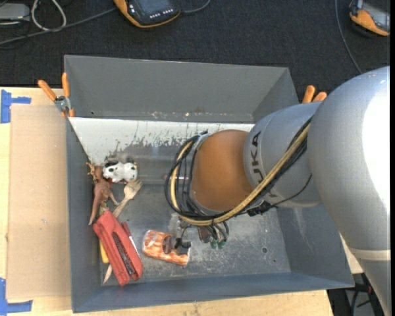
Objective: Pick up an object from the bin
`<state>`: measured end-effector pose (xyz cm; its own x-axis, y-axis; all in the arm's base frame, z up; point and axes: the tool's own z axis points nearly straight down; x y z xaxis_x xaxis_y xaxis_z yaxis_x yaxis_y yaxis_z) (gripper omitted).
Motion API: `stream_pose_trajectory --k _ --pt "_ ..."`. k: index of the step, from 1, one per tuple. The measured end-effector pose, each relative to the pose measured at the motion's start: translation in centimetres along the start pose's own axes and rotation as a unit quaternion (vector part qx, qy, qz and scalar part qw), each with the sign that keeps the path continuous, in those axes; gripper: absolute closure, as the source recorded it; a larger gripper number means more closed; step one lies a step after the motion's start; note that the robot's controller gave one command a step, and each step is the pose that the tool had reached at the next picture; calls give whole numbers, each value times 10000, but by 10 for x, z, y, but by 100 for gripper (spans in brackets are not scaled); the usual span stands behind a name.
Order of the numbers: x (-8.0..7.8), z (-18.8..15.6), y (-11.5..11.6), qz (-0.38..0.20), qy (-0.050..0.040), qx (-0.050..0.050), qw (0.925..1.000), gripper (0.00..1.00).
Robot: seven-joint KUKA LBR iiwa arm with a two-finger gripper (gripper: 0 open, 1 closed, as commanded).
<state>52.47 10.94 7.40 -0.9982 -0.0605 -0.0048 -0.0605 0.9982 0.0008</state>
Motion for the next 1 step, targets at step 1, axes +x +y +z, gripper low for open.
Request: stream_pose_trajectory --k 1 --pt "-8 -132 20 -1309 -21 -3 9914 0"
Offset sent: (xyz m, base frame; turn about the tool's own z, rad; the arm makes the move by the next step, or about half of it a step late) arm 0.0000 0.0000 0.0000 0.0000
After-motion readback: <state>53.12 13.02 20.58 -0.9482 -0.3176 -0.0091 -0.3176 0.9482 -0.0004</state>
